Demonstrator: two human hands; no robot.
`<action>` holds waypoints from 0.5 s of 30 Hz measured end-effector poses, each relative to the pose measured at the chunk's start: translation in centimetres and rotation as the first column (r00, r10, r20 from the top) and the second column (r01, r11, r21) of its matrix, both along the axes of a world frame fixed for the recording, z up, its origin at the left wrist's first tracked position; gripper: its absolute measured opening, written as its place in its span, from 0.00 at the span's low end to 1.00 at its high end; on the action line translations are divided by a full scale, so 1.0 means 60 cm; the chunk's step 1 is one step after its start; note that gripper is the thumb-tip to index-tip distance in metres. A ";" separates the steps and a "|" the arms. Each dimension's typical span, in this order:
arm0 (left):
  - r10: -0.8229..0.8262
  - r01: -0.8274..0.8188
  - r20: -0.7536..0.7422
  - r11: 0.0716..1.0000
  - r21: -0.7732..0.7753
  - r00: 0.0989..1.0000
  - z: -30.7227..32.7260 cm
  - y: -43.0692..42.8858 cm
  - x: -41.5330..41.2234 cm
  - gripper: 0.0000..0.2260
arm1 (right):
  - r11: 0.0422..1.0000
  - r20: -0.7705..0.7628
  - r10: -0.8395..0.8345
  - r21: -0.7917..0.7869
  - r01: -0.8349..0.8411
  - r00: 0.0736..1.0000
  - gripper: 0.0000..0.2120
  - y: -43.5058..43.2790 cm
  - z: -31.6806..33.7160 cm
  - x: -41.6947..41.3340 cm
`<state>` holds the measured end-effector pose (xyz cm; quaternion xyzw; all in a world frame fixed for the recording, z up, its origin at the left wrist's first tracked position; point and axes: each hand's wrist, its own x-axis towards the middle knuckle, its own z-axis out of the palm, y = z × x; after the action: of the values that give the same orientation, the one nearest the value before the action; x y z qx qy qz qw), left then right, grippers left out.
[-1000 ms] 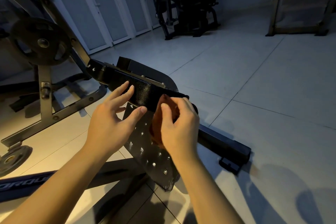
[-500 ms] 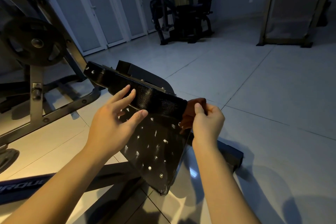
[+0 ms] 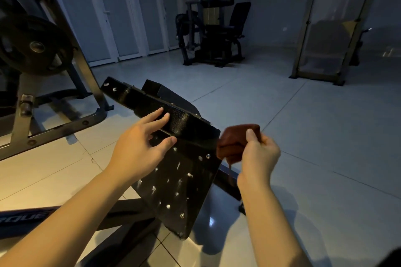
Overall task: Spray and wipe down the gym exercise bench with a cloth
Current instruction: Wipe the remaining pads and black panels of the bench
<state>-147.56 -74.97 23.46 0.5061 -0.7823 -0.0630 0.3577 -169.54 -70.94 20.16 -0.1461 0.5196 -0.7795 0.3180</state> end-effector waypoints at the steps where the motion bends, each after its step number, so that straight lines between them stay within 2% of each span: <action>1: -0.002 0.002 0.007 1.000 0.003 1.000 0.000 0.000 0.000 0.27 | 1.000 0.007 0.002 0.025 -0.002 1.000 0.03 -0.004 -0.008 0.005; 3: -0.010 0.010 0.002 1.000 0.019 1.000 -0.001 -0.001 0.000 0.28 | 0.998 0.018 0.051 0.028 -0.052 0.999 0.05 -0.011 -0.016 0.031; 8: -0.035 0.036 -0.018 0.998 0.041 0.999 0.002 -0.002 0.003 0.27 | 0.991 -0.143 0.099 -0.076 -0.111 0.985 0.05 0.008 -0.002 0.093; 12: -0.049 0.053 -0.043 0.995 0.082 0.998 0.006 -0.001 0.003 0.26 | 0.958 -0.119 0.227 -0.150 -0.244 0.967 0.07 0.033 0.023 0.112; 15: -0.098 0.112 -0.109 0.984 0.138 0.989 0.017 -0.004 0.012 0.25 | 0.973 -0.044 0.180 -0.138 -0.184 0.983 0.05 0.048 0.032 0.100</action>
<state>-146.83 -75.21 24.45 0.4847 -0.7820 -0.1638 0.3559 -163.53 -68.09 22.05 -0.2273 0.4520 -0.7797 0.3689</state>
